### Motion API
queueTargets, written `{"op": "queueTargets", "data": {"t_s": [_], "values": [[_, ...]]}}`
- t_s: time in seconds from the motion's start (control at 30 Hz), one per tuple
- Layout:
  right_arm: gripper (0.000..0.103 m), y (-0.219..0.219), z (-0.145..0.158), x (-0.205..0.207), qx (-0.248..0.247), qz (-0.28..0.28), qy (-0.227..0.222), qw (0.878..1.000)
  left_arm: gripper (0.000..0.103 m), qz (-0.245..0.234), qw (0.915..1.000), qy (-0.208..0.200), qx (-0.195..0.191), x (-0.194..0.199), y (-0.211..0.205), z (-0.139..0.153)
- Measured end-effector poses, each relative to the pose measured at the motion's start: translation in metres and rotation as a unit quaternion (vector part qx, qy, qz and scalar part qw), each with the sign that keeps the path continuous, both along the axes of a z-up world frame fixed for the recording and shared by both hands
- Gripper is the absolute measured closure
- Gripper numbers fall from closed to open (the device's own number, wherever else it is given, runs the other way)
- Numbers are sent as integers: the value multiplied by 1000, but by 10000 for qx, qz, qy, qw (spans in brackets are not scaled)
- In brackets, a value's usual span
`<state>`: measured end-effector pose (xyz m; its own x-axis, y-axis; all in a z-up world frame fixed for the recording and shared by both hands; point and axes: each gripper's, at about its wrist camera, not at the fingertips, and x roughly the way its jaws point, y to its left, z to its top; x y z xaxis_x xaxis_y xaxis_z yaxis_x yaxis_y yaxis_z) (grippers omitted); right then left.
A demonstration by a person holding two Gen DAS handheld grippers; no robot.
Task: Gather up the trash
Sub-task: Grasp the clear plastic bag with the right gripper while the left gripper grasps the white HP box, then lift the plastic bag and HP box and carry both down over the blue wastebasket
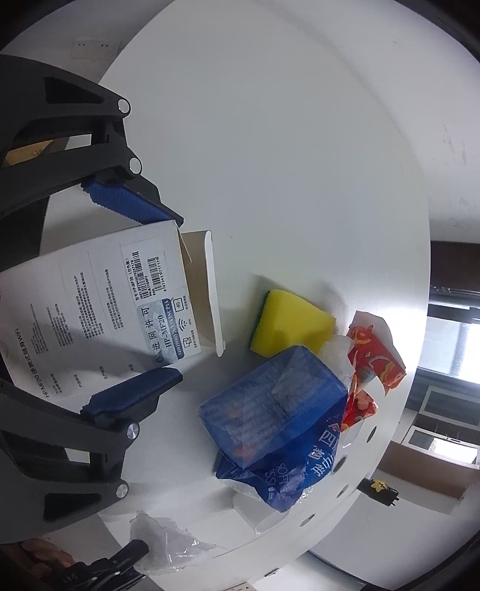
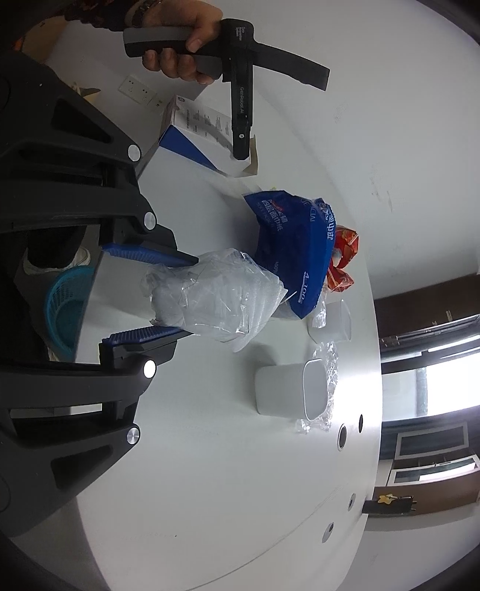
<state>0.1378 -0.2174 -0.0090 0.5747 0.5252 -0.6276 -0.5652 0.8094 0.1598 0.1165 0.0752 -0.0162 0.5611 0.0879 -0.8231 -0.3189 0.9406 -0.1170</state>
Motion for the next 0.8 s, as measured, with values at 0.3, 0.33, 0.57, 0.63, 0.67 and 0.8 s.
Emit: {"op": "queueTargets", "data": {"t_s": [0.3, 0.33, 0.57, 0.63, 0.67, 0.8], "values": [[73, 16, 5, -22, -71, 161, -108, 9998, 92, 138, 9997, 142, -108, 0, 5, -9], [73, 16, 5, -22, -66, 139, -106, 9998, 92, 117, 9999, 90, -1, -3, 2, -7], [73, 9, 7, -23, -13, 102, -98, 9999, 52, -255, 9996, -89, 41, -19, -20, 18], [73, 6, 6, -23, 39, 93, -80, 9999, 48, -375, 9991, -189, 102, -23, -28, 27], [73, 5, 4, -24, 65, 89, -61, 9999, 43, -441, 9987, -210, 162, -24, -33, 30], [73, 0, 0, -28, 129, 89, -5, 9999, 21, -993, 9944, -160, 337, -25, -61, 35]]}}
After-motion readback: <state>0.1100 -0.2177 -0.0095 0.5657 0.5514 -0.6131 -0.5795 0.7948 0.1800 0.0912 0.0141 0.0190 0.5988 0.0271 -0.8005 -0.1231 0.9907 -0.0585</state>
